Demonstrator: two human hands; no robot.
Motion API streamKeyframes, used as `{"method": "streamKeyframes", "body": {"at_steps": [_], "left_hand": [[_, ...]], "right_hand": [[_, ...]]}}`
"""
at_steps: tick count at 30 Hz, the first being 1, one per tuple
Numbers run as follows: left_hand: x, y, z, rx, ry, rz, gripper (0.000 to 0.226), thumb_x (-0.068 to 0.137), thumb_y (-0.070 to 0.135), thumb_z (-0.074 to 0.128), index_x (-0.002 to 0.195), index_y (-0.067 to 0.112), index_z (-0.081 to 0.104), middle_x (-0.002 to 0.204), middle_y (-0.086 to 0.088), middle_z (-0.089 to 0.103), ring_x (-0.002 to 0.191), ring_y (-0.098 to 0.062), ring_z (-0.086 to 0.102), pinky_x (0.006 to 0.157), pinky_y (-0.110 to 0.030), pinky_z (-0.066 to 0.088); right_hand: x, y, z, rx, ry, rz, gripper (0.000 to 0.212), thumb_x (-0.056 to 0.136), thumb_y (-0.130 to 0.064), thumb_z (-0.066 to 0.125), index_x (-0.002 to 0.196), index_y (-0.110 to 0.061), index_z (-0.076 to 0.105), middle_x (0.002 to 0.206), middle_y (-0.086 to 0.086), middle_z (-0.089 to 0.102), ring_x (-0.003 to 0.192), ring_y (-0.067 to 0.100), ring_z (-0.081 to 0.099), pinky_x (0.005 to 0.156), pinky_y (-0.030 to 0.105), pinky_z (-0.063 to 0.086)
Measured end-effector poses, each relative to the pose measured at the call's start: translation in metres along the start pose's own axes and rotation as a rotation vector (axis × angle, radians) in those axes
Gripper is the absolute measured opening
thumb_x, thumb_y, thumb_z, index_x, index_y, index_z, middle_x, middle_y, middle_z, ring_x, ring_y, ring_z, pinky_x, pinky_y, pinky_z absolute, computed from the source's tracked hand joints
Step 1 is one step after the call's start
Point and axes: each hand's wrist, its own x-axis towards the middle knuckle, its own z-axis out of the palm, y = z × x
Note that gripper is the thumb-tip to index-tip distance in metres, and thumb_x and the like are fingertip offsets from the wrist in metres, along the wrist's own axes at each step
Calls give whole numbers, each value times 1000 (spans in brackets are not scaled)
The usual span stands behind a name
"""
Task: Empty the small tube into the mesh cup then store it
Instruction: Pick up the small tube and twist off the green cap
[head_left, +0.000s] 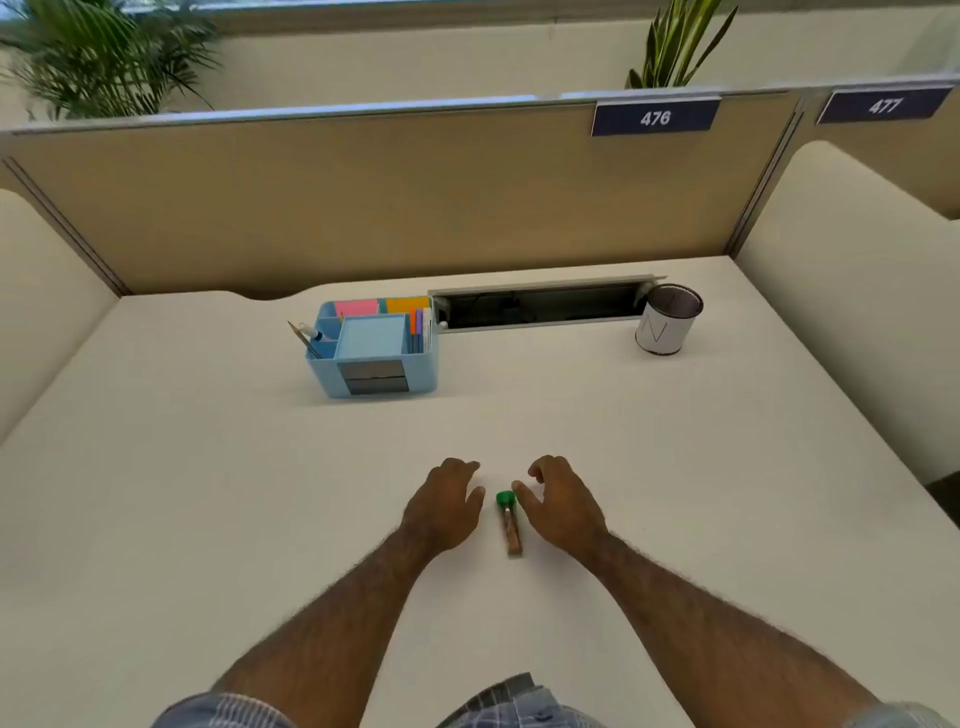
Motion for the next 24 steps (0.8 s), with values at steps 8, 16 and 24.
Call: {"method": "streamKeyframes", "body": {"at_steps": [8, 16, 24], "left_hand": [[-4, 3, 13, -174, -47, -14, 44, 96, 18, 44, 139, 14, 46, 139, -6, 52, 126, -24, 45, 107, -33, 35], [-3, 14, 23, -528, -75, -164, 43, 99, 12, 37, 142, 12, 43, 144, -5, 46, 132, -16, 43, 106, -18, 30], [18, 24, 11, -1064, -89, -383, 27, 96, 23, 53, 119, 16, 63, 117, -6, 66, 106, -18, 60, 83, -24, 47]], "right_hand": [[-15, 5, 13, -37, -56, 108, 46, 73, -67, 62, 83, -23, 53, 85, -11, 57, 77, 13, 57, 72, 33, 48], [-14, 5, 25, -81, -68, 76, 28, 78, -48, 62, 77, -20, 62, 85, -6, 63, 80, 18, 61, 74, 35, 47], [-2, -6, 18, 355, -185, 235, 33, 89, -45, 60, 96, -12, 59, 91, 6, 73, 81, 21, 66, 75, 36, 53]]}}
